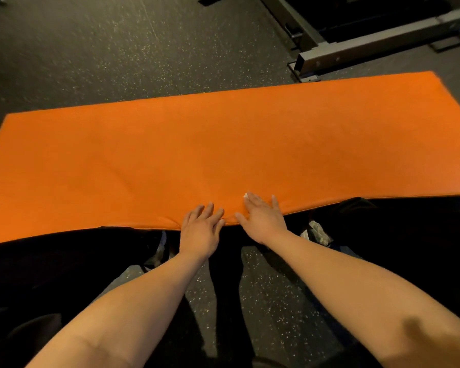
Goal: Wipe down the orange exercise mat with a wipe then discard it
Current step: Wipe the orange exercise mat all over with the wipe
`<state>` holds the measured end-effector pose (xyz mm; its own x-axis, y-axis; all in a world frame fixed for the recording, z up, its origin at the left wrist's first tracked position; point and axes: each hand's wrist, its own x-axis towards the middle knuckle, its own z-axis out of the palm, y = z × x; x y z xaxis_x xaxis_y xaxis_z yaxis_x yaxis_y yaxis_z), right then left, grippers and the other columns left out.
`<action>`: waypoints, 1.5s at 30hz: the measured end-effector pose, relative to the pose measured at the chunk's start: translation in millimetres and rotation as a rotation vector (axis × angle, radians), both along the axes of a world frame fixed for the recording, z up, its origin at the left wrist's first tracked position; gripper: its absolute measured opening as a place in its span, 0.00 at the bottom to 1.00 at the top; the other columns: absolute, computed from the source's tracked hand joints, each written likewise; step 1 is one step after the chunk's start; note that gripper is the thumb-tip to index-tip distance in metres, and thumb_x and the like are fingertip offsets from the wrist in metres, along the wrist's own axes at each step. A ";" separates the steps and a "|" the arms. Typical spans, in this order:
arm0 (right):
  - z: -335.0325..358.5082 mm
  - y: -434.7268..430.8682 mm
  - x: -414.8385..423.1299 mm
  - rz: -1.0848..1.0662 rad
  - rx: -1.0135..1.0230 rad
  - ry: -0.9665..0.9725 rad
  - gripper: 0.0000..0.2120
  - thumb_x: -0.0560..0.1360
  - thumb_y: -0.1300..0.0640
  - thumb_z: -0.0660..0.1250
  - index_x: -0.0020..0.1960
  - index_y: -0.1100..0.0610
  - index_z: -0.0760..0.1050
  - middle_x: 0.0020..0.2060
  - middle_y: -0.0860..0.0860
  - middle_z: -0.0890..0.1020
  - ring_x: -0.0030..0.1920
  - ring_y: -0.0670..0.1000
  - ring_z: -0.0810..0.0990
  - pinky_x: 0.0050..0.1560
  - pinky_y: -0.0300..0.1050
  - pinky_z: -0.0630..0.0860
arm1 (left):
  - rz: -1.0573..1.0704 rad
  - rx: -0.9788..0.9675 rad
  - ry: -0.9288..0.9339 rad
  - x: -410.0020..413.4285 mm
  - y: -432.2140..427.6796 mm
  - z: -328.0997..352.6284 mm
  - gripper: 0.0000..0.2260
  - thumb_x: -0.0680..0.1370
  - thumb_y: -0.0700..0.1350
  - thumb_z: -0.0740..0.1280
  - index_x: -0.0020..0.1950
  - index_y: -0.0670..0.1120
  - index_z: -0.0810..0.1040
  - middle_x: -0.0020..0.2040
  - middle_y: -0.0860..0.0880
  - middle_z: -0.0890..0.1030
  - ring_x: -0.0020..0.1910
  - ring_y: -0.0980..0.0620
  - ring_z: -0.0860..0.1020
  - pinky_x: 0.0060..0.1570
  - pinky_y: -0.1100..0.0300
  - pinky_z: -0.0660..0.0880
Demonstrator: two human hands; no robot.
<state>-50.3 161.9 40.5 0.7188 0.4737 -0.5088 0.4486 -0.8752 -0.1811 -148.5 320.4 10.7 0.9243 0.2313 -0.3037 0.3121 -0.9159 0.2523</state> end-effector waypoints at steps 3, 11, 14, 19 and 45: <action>1.3 11.4 -16.6 -0.013 0.034 0.026 0.29 0.86 0.45 0.45 0.83 0.58 0.49 0.83 0.52 0.47 0.82 0.50 0.45 0.80 0.56 0.39 | 0.024 -0.022 0.004 2.5 -1.2 5.8 0.20 0.86 0.57 0.52 0.77 0.59 0.68 0.79 0.51 0.64 0.79 0.45 0.58 0.75 0.49 0.56; 31.1 2.3 -20.9 -0.091 0.105 -0.027 0.27 0.86 0.45 0.46 0.82 0.55 0.55 0.82 0.48 0.51 0.81 0.49 0.52 0.80 0.55 0.39 | 0.052 -0.086 -0.021 4.9 2.7 29.6 0.20 0.86 0.56 0.52 0.76 0.56 0.69 0.79 0.50 0.65 0.79 0.44 0.58 0.75 0.46 0.55; 35.7 -4.1 -21.0 -0.249 0.033 -0.028 0.28 0.86 0.44 0.44 0.83 0.56 0.53 0.82 0.48 0.48 0.82 0.49 0.50 0.80 0.57 0.38 | 0.073 -0.122 -0.014 7.6 3.6 35.5 0.19 0.86 0.55 0.53 0.76 0.56 0.70 0.79 0.50 0.65 0.79 0.44 0.58 0.76 0.45 0.55; 20.5 19.3 -50.3 -0.164 0.190 0.159 0.26 0.87 0.50 0.48 0.82 0.60 0.54 0.82 0.53 0.50 0.82 0.52 0.50 0.81 0.53 0.44 | 0.055 -0.089 0.049 -2.3 -5.5 34.2 0.18 0.87 0.52 0.52 0.75 0.55 0.71 0.78 0.50 0.66 0.79 0.44 0.58 0.75 0.47 0.55; -64.3 2.5 6.5 -0.305 -0.033 0.220 0.29 0.87 0.48 0.45 0.83 0.57 0.41 0.81 0.49 0.37 0.81 0.50 0.36 0.79 0.61 0.39 | 0.082 -0.083 0.229 17.1 -7.9 -29.3 0.26 0.84 0.55 0.55 0.82 0.55 0.54 0.80 0.52 0.60 0.73 0.40 0.62 0.71 0.40 0.58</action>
